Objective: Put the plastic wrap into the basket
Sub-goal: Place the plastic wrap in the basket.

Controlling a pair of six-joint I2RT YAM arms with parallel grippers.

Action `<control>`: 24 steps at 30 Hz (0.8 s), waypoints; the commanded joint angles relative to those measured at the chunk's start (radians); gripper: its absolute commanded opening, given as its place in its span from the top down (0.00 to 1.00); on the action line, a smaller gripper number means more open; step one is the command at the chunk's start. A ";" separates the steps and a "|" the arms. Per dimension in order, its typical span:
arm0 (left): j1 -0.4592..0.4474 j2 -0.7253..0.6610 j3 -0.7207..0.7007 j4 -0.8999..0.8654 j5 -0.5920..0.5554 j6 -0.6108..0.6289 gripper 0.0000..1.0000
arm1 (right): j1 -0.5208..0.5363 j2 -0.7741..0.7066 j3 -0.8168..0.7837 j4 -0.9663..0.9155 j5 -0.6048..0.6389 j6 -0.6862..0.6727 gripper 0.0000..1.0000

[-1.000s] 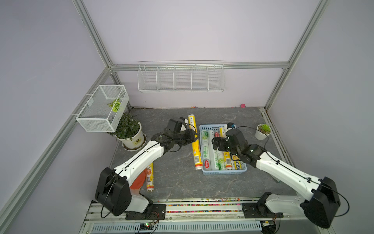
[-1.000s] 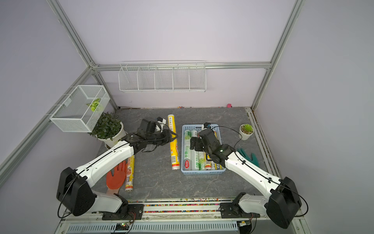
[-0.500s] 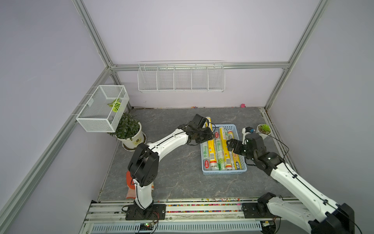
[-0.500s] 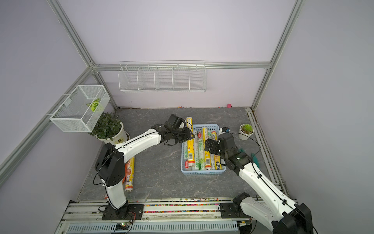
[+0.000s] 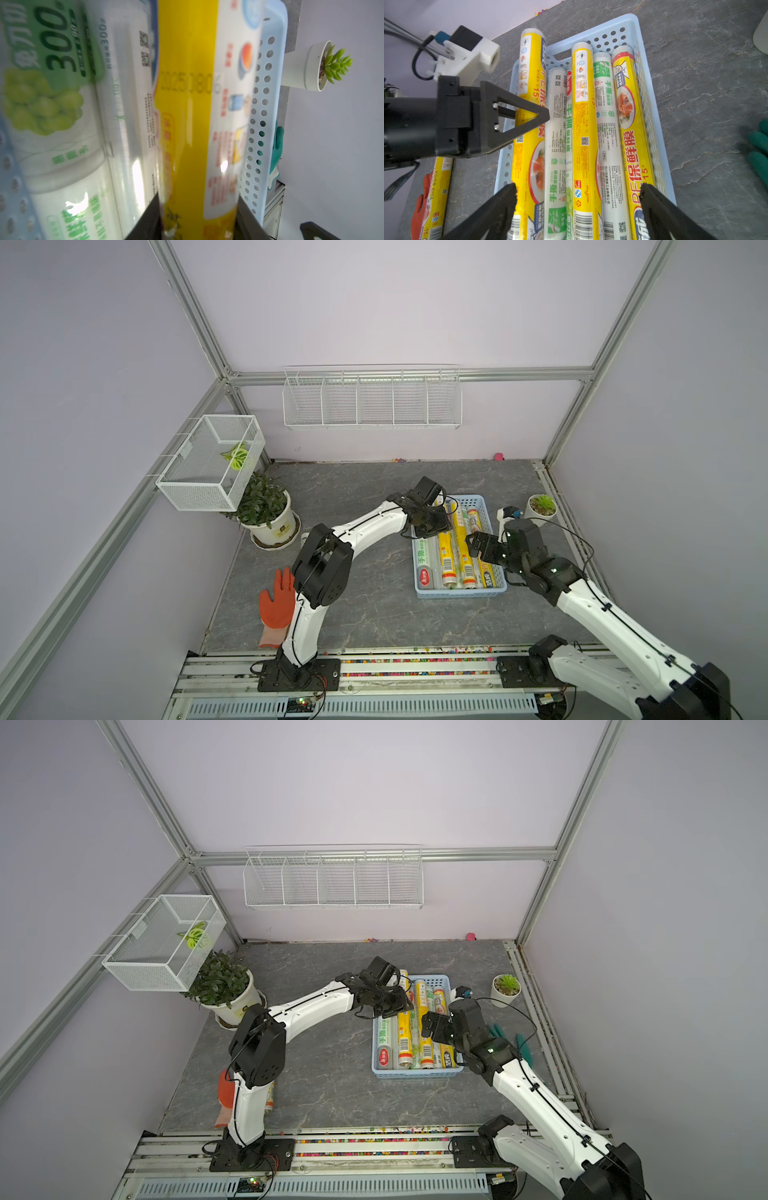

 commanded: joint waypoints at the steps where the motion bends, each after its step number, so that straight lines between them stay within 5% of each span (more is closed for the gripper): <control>1: -0.006 0.019 0.044 -0.044 -0.019 -0.005 0.90 | -0.007 0.023 -0.006 -0.009 -0.041 -0.027 0.03; 18: -0.015 0.094 0.083 -0.047 0.002 -0.007 0.88 | -0.005 0.094 0.010 -0.048 -0.124 -0.040 0.02; 24: -0.017 0.109 0.091 -0.066 0.002 -0.006 0.81 | -0.007 0.095 0.010 -0.050 -0.115 -0.046 0.02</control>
